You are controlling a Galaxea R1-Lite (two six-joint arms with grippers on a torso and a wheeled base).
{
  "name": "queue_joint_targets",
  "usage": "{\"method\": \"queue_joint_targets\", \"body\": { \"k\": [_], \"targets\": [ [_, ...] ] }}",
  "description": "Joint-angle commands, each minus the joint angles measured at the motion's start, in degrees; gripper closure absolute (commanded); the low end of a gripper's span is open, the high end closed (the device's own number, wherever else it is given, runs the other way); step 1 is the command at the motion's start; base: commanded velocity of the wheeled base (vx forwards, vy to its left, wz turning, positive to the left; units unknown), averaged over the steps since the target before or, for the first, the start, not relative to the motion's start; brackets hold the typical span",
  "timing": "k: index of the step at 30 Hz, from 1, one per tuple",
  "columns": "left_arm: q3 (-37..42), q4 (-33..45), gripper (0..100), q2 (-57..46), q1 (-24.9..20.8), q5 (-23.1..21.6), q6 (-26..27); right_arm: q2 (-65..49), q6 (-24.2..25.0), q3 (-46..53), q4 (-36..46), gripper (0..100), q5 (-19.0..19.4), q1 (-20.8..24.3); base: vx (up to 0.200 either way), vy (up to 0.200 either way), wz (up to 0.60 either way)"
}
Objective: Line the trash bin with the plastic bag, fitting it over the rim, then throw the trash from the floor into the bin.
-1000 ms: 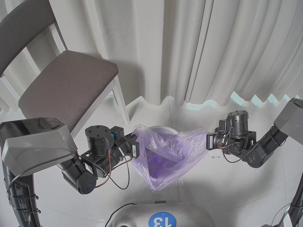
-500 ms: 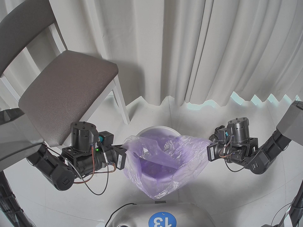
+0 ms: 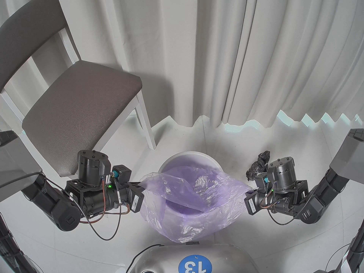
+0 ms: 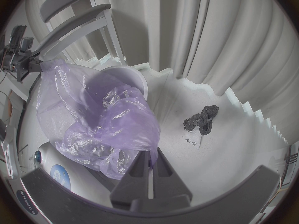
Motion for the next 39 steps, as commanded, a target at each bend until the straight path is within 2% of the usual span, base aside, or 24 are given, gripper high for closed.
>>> {"method": "queue_joint_targets", "body": {
  "k": [1,12,13,14,15,18,26,30,35,37,39],
  "targets": [
    [0.27,0.1,100,0.33,0.27,-0.1,0.62,0.68,-0.26,0.4,-0.2,100,0.03,0.47,0.0,0.0,0.0],
    [-3.24,-1.3,100,6.66,0.36,1.48,-0.52,5.69,1.14,-2.94,-2.92,100,-0.68,-0.23,0.0,0.0,0.0],
    [-4.38,-2.27,100,7.89,0.19,3.32,-2.01,7.36,2.9,-4.61,-4.5,100,-2.87,-0.32,0.0,0.0,0.0],
    [-4.56,-2.45,100,8.07,0.19,3.59,-2.28,7.71,3.34,-4.87,-4.77,100,-3.31,-0.32,0.0,0.0,0.0],
    [-5.7,-4.29,100,9.21,-0.08,5.26,-4.12,9.56,5.63,-7.33,-6.44,100,-6.04,-0.32,0.0,0.0,0.0],
    [-7.46,-7.9,100,11.32,-0.25,7.98,-6.14,11.75,8.0,-11.29,-7.75,100,-9.38,-0.32,0.0,0.0,0.0],
    [-10.62,-15.1,100,16.42,-0.87,15.81,-6.41,13.78,11.96,-17.0,-8.72,100,-13.6,-0.32,0.0,0.0,0.0],
    [-9.92,-15.1,100,15.89,-0.87,15.89,-6.23,13.25,11.43,-15.42,-8.19,100,-13.6,-0.32,0.0,0.0,0.0],
    [-7.72,-14.22,100,12.29,-0.52,15.28,-5.79,7.18,6.59,-9.53,-6.7,100,-13.24,-0.41,0.0,0.0,0.0],
    [-5.0,-12.99,100,8.33,-0.25,14.05,-5.0,1.3,2.81,-5.05,-6.44,100,-11.75,-0.32,0.0,0.0,0.0],
    [-3.94,-12.12,100,6.48,-0.17,12.82,-4.39,-0.73,1.41,-3.55,-6.35,100,-10.96,-0.32,0.0,0.0,0.0]
  ]
}}
